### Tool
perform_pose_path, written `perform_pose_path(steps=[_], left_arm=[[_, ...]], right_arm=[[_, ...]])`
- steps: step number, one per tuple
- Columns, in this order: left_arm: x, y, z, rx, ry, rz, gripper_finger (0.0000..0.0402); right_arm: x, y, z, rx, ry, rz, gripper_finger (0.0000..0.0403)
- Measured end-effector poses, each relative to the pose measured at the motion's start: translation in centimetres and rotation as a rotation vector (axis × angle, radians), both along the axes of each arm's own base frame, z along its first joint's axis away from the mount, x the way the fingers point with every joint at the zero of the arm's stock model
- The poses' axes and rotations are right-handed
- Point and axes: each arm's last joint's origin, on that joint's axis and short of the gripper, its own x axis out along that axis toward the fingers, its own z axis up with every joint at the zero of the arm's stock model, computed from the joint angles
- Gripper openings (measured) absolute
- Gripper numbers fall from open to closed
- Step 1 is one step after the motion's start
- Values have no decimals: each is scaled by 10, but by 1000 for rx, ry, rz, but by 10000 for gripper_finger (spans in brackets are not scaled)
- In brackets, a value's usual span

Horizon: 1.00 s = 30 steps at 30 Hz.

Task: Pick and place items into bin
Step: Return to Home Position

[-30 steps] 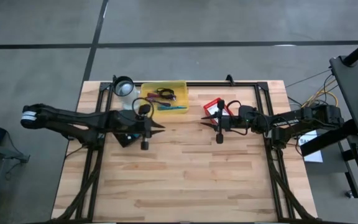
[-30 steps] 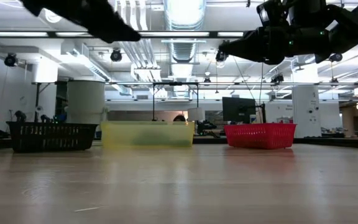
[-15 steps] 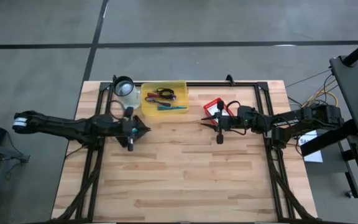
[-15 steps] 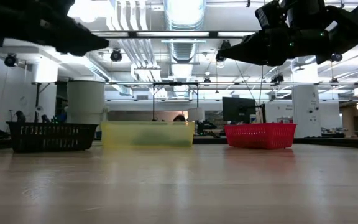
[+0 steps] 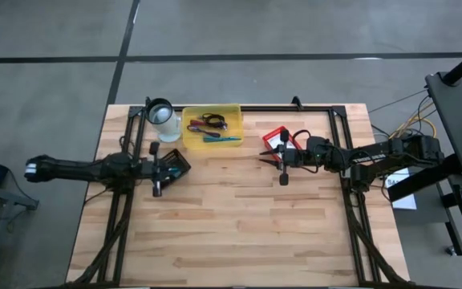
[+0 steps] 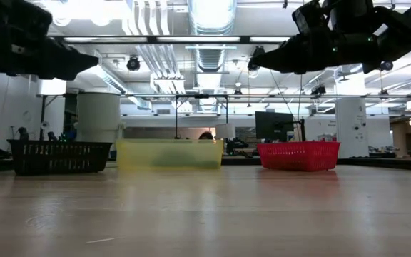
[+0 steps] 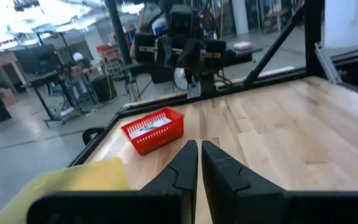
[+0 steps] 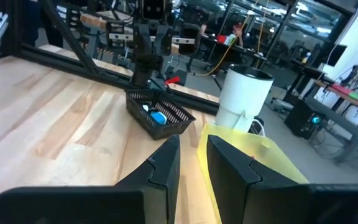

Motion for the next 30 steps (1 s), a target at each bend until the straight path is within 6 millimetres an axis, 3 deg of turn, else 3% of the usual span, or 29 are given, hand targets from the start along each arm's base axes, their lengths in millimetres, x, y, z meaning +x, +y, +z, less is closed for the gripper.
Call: perform_pose_path(steps=[3, 10, 13, 17, 25, 30], left_arm=[[-5, 0, -10, -1, -23, -1, 6], [-15, 0, -8, -4, -84, -2, 6], [-13, 0, -10, -3, -52, -2, 6], [-12, 0, -12, 0, -25, -2, 6], [-13, 1, -13, 0, -27, 7, 6], [-14, 1, -11, 0, -36, 9, 6]], right_arm=[[0, 0, 1, 29, -9, -4, 68], [-1, 0, 2, 61, -37, -12, 68], [-8, -1, -2, 62, -33, -92, 68], [-31, -2, -5, 77, -70, -230, 68], [-87, 8, -21, 130, -176, -230, 68], [-100, 15, -23, 186, -183, -60, 68]])
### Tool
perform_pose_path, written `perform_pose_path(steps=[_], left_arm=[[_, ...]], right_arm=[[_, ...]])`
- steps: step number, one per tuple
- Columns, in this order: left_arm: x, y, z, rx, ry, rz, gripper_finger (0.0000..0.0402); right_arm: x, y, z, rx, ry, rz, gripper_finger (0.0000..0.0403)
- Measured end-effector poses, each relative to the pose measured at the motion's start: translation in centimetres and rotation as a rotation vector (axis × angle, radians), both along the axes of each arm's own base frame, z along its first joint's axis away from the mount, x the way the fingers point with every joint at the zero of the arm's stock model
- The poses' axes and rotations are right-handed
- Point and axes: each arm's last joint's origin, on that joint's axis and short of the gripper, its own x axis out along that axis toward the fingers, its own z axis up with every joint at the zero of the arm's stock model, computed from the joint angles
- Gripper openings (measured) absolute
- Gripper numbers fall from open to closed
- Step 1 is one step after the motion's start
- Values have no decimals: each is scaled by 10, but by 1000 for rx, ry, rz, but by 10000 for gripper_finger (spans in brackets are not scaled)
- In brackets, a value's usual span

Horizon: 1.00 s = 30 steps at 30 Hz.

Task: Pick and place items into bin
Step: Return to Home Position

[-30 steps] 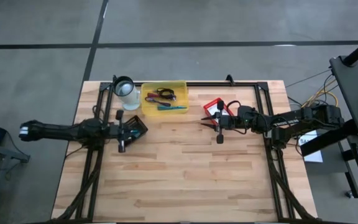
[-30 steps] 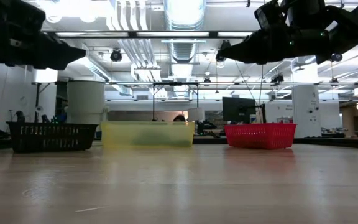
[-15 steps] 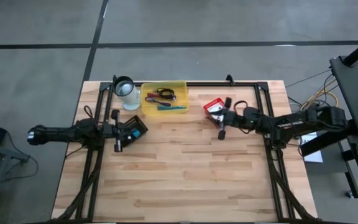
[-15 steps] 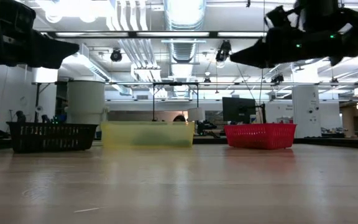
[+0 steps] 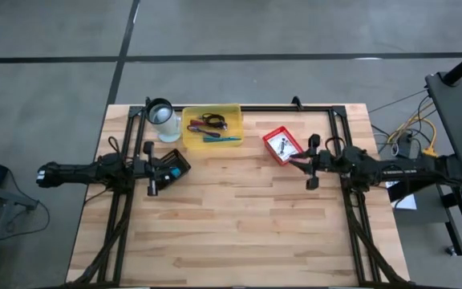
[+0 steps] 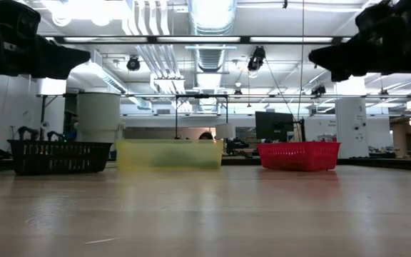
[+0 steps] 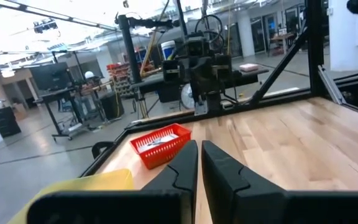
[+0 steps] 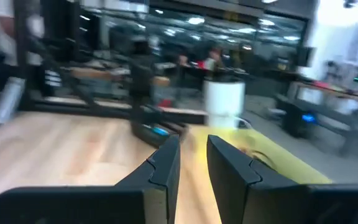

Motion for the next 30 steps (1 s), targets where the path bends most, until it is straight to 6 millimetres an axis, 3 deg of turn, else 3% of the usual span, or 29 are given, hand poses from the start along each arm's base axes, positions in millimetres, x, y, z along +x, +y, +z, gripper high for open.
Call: perform_pose_path(steps=[5, 13, 26, 30], left_arm=[[0, 0, 0, -1, 1, 11, 6], [0, 0, -2, -1, 12, 16, 6], [0, 0, -4, -47, 33, 11, 6], [0, 0, -4, -89, 32, 3, 6]], right_arm=[[-5, 4, -3, 15, 127, 31, 57], [-19, 13, -10, 57, 67, 171, 10], [-32, 18, -13, 58, 85, -35, 8], [-36, 21, -11, 31, 58, -25, 8]])
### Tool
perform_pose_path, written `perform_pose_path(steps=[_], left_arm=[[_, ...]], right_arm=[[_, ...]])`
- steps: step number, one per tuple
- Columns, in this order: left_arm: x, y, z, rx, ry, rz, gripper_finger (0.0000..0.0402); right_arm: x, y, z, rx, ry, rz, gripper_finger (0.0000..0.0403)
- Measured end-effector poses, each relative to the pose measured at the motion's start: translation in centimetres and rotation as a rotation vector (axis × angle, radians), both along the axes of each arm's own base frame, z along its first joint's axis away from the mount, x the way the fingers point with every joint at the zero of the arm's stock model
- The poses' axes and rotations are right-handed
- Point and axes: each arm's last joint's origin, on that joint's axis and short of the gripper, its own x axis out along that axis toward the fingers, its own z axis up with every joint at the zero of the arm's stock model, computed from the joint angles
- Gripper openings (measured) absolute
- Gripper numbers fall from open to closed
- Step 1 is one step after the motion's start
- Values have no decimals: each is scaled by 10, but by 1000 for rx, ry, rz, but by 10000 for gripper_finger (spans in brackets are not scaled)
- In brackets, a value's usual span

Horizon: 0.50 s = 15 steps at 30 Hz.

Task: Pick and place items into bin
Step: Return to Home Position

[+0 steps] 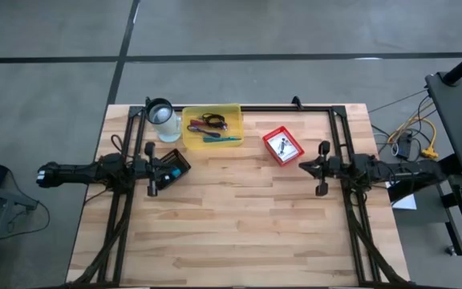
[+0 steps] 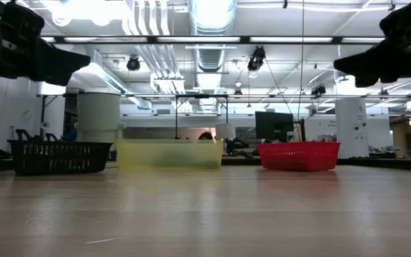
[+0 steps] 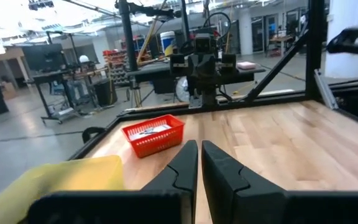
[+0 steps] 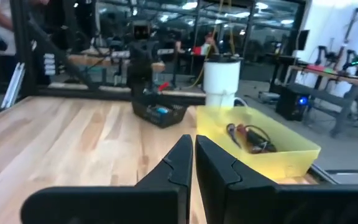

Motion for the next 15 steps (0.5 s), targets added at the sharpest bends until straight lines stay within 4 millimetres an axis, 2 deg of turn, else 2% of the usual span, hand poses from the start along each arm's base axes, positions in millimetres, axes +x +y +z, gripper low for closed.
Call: perform_pose_path(steps=[7, 15], left_arm=[[0, 0, 0, -108, -8, -4, 6], [2, 0, -3, -117, 16, -10, 6]], right_arm=[[-3, 0, 3, -65, -35, -28, 8], [-4, 0, 4, -153, -28, -33, 8]])
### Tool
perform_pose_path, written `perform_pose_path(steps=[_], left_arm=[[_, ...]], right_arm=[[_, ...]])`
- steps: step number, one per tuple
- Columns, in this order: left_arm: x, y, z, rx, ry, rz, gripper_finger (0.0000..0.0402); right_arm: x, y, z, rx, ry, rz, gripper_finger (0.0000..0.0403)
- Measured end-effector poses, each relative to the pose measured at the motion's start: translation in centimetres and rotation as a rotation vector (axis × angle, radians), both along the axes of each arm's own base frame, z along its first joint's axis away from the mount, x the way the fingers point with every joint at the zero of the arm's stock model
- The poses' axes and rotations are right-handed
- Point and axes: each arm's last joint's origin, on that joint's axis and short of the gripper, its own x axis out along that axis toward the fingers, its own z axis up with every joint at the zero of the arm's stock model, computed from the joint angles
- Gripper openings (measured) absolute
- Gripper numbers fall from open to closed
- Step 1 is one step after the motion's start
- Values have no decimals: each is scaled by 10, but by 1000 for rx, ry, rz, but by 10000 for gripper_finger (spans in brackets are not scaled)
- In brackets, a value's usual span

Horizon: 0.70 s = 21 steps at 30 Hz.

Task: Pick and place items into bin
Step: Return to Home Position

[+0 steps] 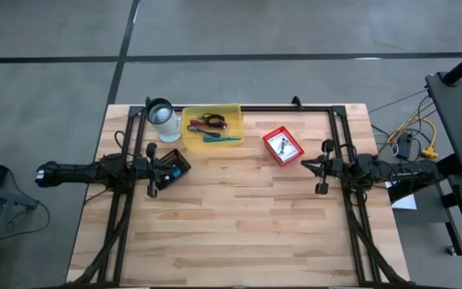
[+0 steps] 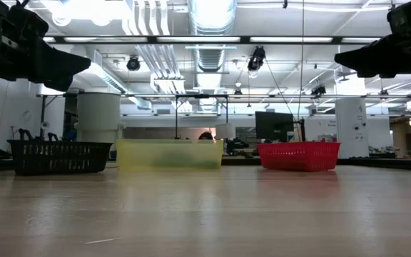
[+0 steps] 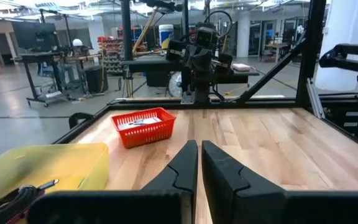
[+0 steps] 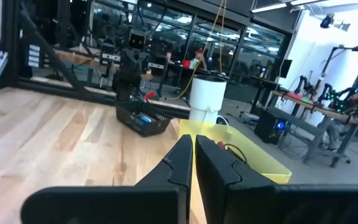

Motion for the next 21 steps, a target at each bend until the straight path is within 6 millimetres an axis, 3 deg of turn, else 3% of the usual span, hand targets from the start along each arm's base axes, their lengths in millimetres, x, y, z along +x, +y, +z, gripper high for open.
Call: perform_pose_path(steps=[21], left_arm=[[2, 0, 4, -3, -47, 2, 6]], right_arm=[[0, 0, 0, 1, 4, 0, 8]])
